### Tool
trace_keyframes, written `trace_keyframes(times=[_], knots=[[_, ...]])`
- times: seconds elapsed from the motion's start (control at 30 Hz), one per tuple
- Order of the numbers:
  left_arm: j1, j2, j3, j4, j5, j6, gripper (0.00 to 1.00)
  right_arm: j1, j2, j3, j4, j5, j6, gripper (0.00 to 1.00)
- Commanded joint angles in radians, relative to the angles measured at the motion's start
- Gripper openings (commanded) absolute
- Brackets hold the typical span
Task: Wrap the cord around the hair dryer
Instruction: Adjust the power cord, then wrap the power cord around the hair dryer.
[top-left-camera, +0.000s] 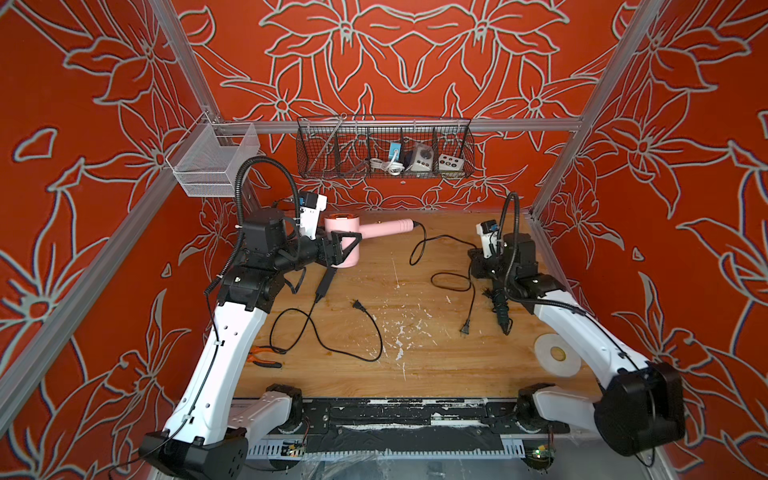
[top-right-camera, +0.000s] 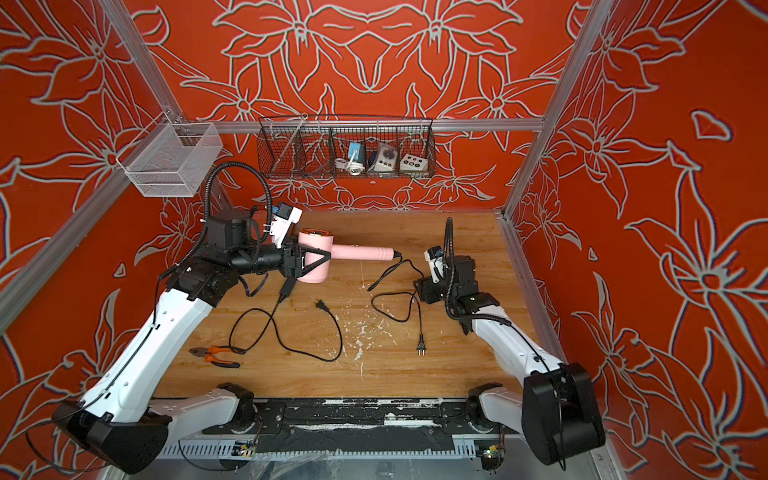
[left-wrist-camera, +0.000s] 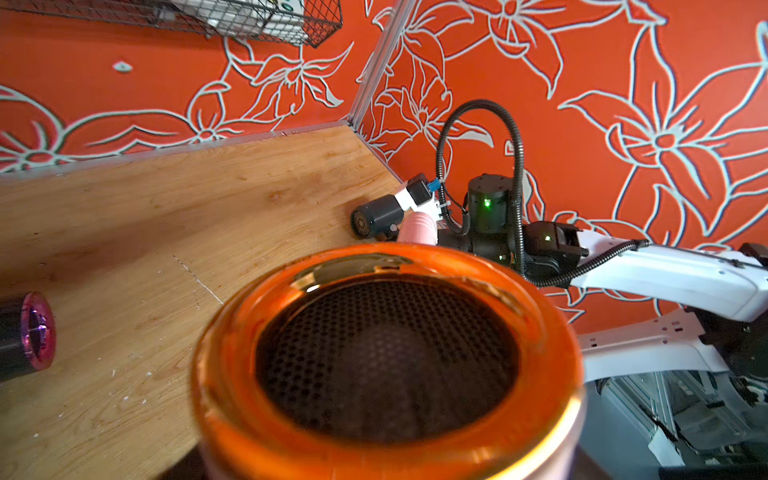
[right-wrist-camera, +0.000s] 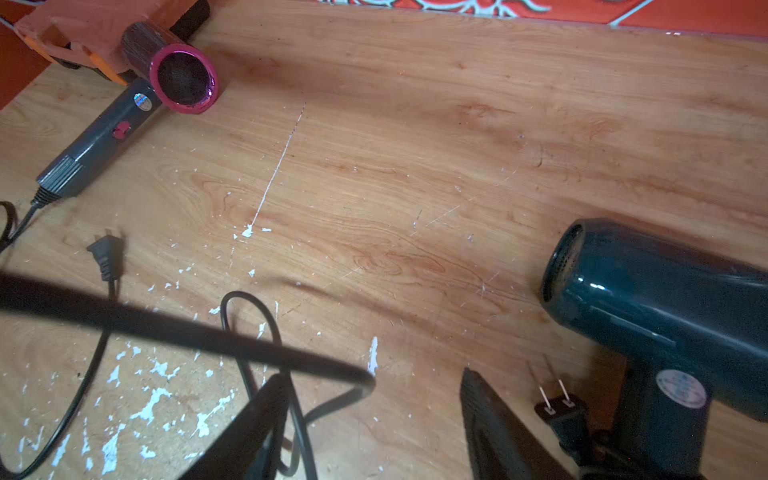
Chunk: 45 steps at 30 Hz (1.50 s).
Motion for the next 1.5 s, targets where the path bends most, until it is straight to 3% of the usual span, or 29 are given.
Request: trace_keyframes(times=[0.0, 0.17, 0.2, 0.37, 0.57, 0.9, 1.17, 1.3, 1.37, 1.47], knots=[[0.009, -0.035, 0.045, 0.066, 0.033, -0.001, 0.0, -0.003, 0.07, 0.04, 0.092, -0.007, 0.039, 0.55], [0.035, -0.059, 0.033, 0.102, 0.001, -0.02, 0.0, -0.005, 0.103, 0.109, 0.121, -0.031, 0.031, 0.06], [0.048, -0.066, 0.03, 0.111, -0.01, -0.026, 0.0, -0.006, 0.094, 0.119, 0.117, -0.018, 0.026, 0.0], [0.148, -0.104, 0.028, 0.144, -0.101, -0.062, 0.0, -0.032, 0.004, 0.21, -0.036, 0.122, -0.018, 0.0], [0.197, -0.08, 0.087, 0.139, -0.193, -0.069, 0.0, -0.104, -0.117, 0.34, -0.272, 0.339, -0.054, 0.0], [0.269, -0.021, 0.211, 0.116, -0.288, -0.068, 0.0, -0.332, -0.196, 0.418, -0.401, 0.424, -0.013, 0.0], [0.309, 0.003, 0.254, 0.121, -0.331, -0.085, 0.0, -0.432, -0.172, 0.443, -0.452, 0.427, 0.018, 0.0], [0.317, 0.014, 0.27, 0.16, -0.322, -0.113, 0.0, -0.429, -0.194, 0.422, -0.421, 0.23, 0.098, 0.0], [0.319, 0.027, 0.297, 0.187, -0.302, -0.134, 0.0, -0.395, -0.217, 0.381, -0.391, 0.115, 0.165, 0.0], [0.321, 0.05, 0.352, 0.216, -0.272, -0.154, 0.0, -0.269, -0.262, 0.303, -0.378, 0.135, 0.177, 0.0]])
